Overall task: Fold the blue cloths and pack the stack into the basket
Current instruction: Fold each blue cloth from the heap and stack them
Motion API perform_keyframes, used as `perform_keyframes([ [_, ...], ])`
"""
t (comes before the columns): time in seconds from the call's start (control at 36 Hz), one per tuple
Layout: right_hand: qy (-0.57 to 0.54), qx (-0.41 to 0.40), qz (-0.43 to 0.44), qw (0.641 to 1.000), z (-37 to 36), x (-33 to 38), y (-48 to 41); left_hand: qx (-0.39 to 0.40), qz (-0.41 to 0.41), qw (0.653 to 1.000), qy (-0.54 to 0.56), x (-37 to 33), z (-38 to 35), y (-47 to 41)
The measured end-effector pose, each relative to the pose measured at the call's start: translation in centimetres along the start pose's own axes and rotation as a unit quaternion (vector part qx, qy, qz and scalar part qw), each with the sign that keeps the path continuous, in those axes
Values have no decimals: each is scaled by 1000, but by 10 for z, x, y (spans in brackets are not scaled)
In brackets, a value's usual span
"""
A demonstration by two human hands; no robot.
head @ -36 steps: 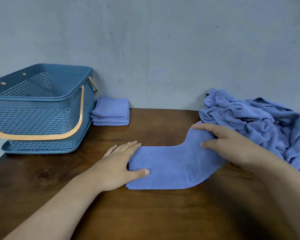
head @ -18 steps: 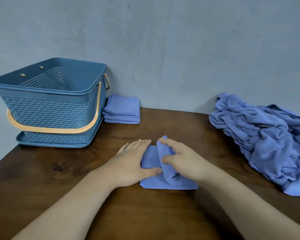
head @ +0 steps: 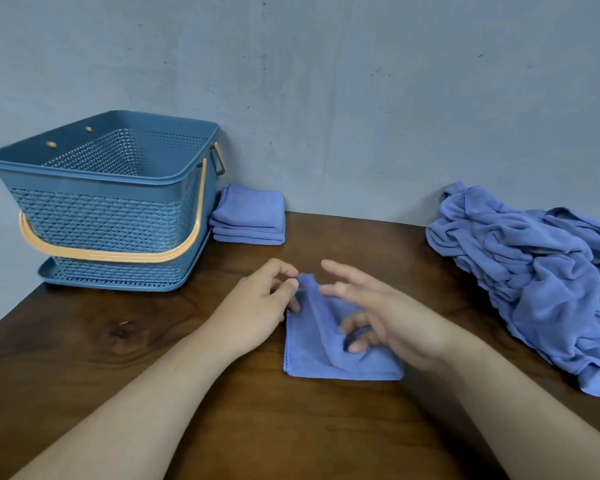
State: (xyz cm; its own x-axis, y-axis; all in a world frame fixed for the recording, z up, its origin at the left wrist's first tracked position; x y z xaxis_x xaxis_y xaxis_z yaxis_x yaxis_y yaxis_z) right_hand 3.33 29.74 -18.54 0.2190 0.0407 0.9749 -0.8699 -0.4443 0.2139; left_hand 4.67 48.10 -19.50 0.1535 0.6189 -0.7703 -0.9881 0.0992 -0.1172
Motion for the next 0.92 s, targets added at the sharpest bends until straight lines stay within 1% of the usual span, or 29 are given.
perform_keyframes([
  [0.03, -50, 3, 15, 999, 4, 5, 2, -2, 6, 1000, 5, 1, 0, 0],
  [0.06, -75, -16, 40, 996, 13, 10, 3, -4, 13, 1000, 7, 1, 0, 0],
  [0.08, -75, -52, 78, 993, 25, 15, 4, -3, 21, 1000, 5, 2, 0, 0],
  [0.11, -43, -100, 122, 987, 41, 18, 6, 0, 25, 1000, 1, 2, 0, 0],
  [0.14, 18, -146, 165, 975, 54, 22, 10, 6, 27, 1000, -6, 2, -1, 1],
  [0.17, 96, -181, 199, 958, 63, 23, 13, 13, 26, 999, -12, 0, -3, 2],
  [0.19, 168, -195, 219, 941, 67, 22, 16, 19, 23, 999, -14, -1, -6, 2],
  [0.31, 341, -148, 250, 894, 62, 1, 15, 16, -2, 999, -32, -6, -16, 4],
  [0.36, 381, -125, 248, 882, 57, -5, 13, 15, -1, 999, -29, -3, -19, 2],
  [0.44, 411, -104, 224, 877, 52, -7, 12, 21, 7, 1000, 21, 2, -18, -1],
  [0.5, 435, -89, 217, 870, 48, -8, 12, 28, 14, 999, 35, 6, -17, -2],
  [0.67, 504, -69, 186, 841, 32, -11, 16, 53, 27, 998, 18, 8, -20, -3],
  [0.75, 548, -54, 150, 821, 19, -14, 17, 11, 45, 999, -12, 13, -11, -4],
  [0.83, 584, -29, 110, 804, 14, -22, 13, -82, 74, 993, -47, 18, 9, -4],
  [0.89, 592, -16, 88, 801, 14, -28, 11, -120, 60, 987, -92, 12, 16, -2],
  [0.92, 592, -12, 82, 802, 14, -29, 10, -122, 49, 985, -112, 8, 15, 0],
])
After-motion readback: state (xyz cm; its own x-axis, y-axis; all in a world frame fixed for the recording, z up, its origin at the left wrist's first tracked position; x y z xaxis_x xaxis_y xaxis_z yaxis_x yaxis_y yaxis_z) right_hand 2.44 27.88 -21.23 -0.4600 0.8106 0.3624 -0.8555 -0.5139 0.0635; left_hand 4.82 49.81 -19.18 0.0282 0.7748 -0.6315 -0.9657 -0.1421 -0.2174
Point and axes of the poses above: each hand's wrist, its own y-axis away from the middle knuckle, its own z-axis out of the back of the hand, x = y × z, the point moved 9 cm from there along -y, towards the middle knuckle, and after that the axes turned 11 degrees about -y, right-handed, at the moved point
